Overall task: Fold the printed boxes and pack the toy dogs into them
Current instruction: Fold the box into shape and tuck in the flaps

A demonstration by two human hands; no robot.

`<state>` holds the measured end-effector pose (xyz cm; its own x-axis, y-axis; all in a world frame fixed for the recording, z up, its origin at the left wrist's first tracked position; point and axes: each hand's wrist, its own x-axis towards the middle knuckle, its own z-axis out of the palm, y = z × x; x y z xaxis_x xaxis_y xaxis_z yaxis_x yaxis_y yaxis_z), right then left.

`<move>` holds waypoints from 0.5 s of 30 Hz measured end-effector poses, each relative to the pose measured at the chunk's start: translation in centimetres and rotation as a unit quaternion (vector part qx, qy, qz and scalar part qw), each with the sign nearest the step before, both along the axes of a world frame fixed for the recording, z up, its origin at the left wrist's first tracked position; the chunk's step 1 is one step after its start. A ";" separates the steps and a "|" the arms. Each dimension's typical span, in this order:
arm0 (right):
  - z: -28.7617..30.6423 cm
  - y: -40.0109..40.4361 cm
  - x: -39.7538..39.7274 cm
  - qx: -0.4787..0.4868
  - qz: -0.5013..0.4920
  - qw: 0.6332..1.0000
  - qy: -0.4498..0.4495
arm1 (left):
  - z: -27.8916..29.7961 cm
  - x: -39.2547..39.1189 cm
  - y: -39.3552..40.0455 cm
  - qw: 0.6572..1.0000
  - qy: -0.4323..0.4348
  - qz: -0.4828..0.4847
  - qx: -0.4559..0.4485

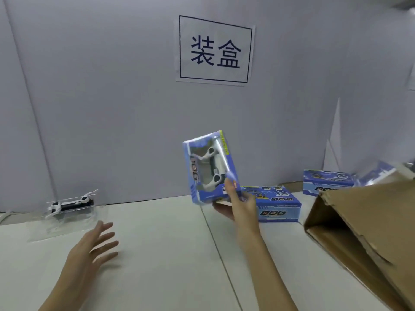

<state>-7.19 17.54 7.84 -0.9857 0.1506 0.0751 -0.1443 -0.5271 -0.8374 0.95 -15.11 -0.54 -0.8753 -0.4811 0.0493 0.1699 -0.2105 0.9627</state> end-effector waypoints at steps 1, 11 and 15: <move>0.2 0.4 -0.3 -0.077 -0.044 0.996 0.019 | -0.1 -0.1 -0.1 1.000 -0.014 -0.008 -0.002; -4.1 2.0 -2.8 0.057 -0.169 0.984 -0.020 | -0.6 -0.5 1.9 0.994 -0.045 -0.029 -0.095; -6.6 1.0 -3.4 0.373 -0.255 0.892 -0.021 | -1.2 -0.5 2.9 0.975 -0.037 -0.023 -0.217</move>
<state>-10.59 18.55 1.28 -0.8071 0.5039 0.3076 -0.1669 0.3050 -0.9376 0.50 -12.20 -1.69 -0.9048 -0.3883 0.1749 0.0961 0.2138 0.9721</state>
